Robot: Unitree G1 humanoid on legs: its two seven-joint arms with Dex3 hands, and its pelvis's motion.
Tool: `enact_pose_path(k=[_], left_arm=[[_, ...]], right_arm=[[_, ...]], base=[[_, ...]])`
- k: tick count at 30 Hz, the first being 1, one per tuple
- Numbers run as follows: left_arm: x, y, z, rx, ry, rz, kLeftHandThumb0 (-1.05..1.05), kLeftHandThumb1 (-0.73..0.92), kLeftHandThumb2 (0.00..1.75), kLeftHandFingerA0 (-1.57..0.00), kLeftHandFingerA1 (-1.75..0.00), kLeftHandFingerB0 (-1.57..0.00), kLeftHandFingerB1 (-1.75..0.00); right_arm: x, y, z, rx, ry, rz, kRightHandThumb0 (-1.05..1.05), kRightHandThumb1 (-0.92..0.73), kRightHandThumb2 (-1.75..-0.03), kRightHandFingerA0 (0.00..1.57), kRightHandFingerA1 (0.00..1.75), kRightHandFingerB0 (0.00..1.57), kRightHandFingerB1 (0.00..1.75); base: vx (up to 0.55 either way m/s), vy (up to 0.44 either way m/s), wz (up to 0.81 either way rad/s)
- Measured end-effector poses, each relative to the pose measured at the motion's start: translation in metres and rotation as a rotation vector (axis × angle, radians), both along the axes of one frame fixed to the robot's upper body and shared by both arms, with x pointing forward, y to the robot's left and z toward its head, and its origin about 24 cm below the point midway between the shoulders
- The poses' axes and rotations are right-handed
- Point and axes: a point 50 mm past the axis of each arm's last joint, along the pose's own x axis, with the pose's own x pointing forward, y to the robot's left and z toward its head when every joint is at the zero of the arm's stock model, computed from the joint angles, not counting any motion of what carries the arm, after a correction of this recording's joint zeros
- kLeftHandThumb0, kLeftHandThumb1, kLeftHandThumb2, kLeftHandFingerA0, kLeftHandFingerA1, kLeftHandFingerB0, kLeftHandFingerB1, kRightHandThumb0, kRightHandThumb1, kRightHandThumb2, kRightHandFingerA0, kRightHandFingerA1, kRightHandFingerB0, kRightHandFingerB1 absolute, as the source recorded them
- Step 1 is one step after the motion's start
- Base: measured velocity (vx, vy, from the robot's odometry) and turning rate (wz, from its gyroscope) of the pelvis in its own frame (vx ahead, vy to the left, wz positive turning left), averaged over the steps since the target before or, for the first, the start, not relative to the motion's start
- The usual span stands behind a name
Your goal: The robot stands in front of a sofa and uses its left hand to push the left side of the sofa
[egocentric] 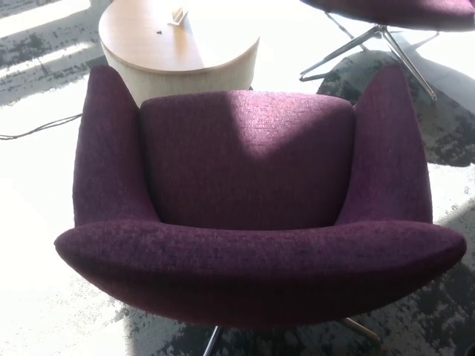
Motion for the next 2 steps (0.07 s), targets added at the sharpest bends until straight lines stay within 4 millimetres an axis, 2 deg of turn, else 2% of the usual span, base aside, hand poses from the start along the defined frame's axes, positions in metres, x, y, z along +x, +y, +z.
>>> enact_pose_path(k=[2], left_arm=[[-0.0004,0.0012,0.0005,0.004,-0.001,-0.001,-0.75,0.92,0.7,-0.37,-0.38,-0.32,-0.33]], right_arm=[[-0.0014,0.0005,-0.0004,0.001,0.003,0.0,-0.62,-0.71,-0.62,0.65,0.42,0.5,0.36]], base=[[0.0,0.0,0.0]])
